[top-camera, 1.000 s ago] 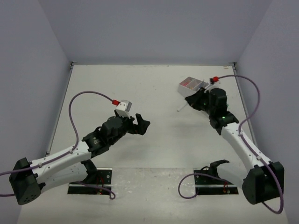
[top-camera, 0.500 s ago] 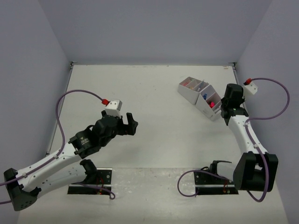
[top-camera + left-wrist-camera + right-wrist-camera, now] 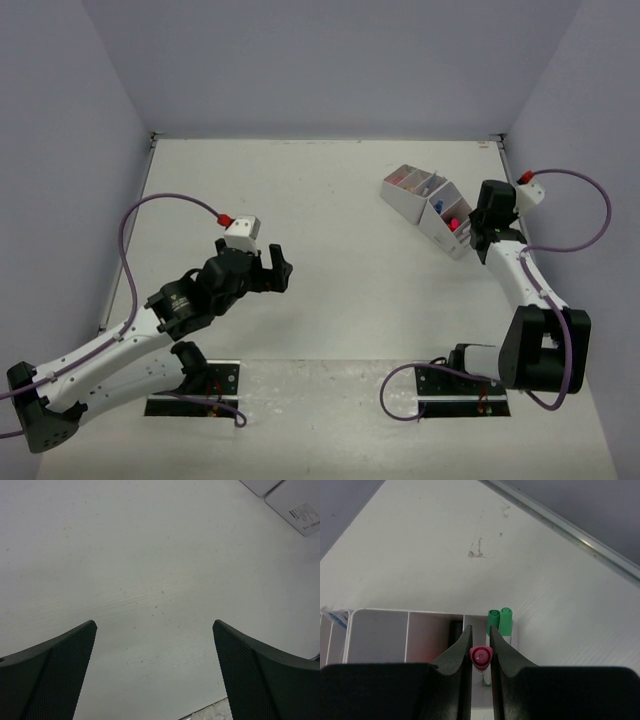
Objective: Sort the stationery into containers
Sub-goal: Place the pen in the storage box.
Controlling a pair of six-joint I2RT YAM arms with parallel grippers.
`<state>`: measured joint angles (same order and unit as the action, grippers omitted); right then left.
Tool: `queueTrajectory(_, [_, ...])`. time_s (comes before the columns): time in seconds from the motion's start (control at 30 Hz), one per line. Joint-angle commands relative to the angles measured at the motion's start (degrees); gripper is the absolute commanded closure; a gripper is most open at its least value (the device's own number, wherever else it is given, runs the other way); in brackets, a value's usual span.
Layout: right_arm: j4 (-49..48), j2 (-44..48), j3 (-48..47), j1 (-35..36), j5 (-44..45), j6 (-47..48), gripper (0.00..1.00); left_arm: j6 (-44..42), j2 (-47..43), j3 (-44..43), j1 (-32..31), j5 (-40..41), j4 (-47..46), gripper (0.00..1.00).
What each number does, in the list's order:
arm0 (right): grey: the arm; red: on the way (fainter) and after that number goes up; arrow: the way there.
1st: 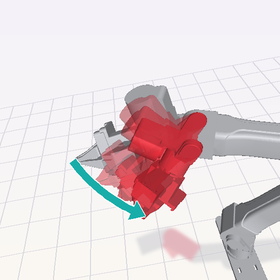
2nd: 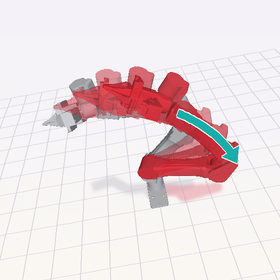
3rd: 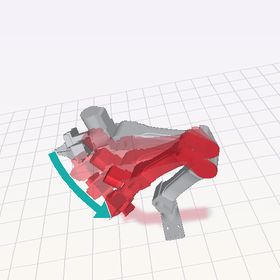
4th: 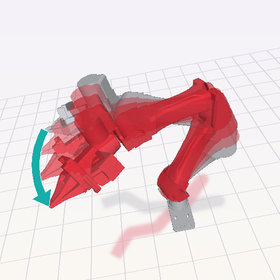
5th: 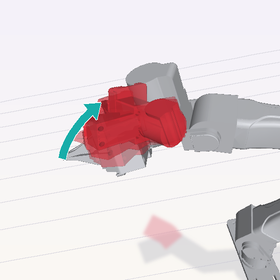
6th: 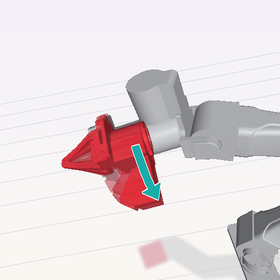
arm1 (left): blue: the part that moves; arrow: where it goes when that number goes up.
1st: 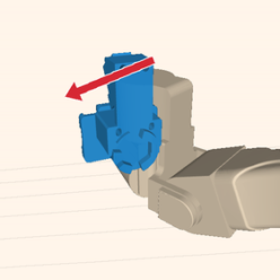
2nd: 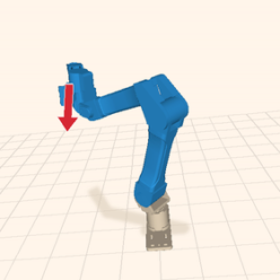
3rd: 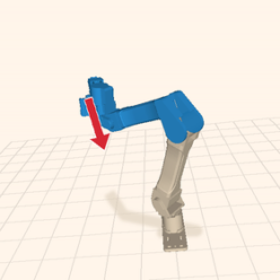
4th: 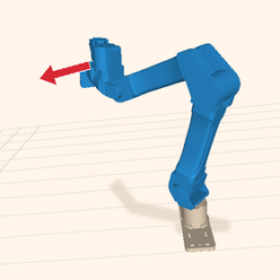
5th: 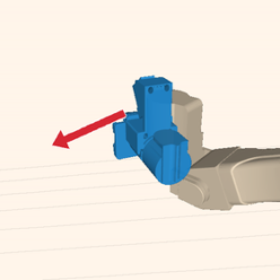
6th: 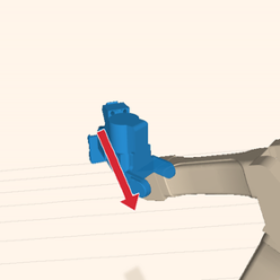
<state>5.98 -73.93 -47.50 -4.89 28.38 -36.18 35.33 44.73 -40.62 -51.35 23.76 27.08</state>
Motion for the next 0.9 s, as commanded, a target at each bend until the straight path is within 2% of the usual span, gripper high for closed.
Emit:
queueTrajectory(0.0, [-2.7, -1.1, 0.8, 0.0, -2.9, -1.9, 0.84, -1.0, -1.0, -2.3, 0.0, 0.8, 0.8, 0.00])
queueTrajectory(0.03, [-2.6, -1.0, 0.7, 0.0, -3.5, -1.9, 0.83, -1.0, -1.0, -2.5, 0.0, 0.9, 0.8, 0.00])
queueTrajectory(0.07, [-2.3, -0.5, 0.8, 0.0, -4.4, -1.6, 0.72, -1.0, -0.3, -2.7, 0.0, 1.1, 0.9, 0.00])
queueTrajectory(0.13, [-1.5, -0.1, 0.7, 0.0, -4.9, -1.2, 0.57, -1.0, 1.4, -3.2, 0.0, 1.6, 1.0, 0.00])
queueTrajectory(0.2, [-0.3, 0.2, -0.2, 0.0, -4.5, -1.1, 0.49, -0.6, 2.8, -3.7, 0.0, 1.8, 0.8, 0.00])
queueTrajectory(0.33, [2.2, 1.8, -2.0, 0.0, -4.8, -0.7, 0.45, 0.1, 4.9, -5.0, 0.1, 3.1, 1.0, 0.00])
queueTrajectory(0.47, [4.4, 7.0, -3.5, 0.5, -7.1, -0.1, 0.41, 3.4, 10.4, -7.6, 0.4, 9.3, 3.7, 0.00])
queueTrajectory(0.53, [6.3, 9.8, -4.0, 1.4, -8.9, 1.3, 0.34, 5.5, 14.8, -8.9, 1.5, 11.2, 5.0, 0.00])
queueTrajectory(0.6, [9.7, 16.4, -5.3, 5.0, -9.5, 4.8, 0.21, 6.5, 17.9, -10.7, 3.4, 11.5, 3.9, 0.00])
queueTrajectory(0.67, [11.0, 22.4, -5.7, 10.4, -9.1, 7.3, 0.02, 6.1, 20.6, -11.9, 7.0, 9.6, 1.0, 0.00])
queueTrajectory(0.77, [13.2, 29.2, -5.4, 14.1, -16.2, 10.9, 0.01, 3.8, 23.5, -15.0, 13.6, 7.5, -1.2, 0.00])
queueTrajectory(0.87, [18.0, 35.3, -6.5, 17.1, -21.7, 13.0, 0.01, 2.1, 25.1, -20.9, 18.1, 10.6, 0.9, 0.00])
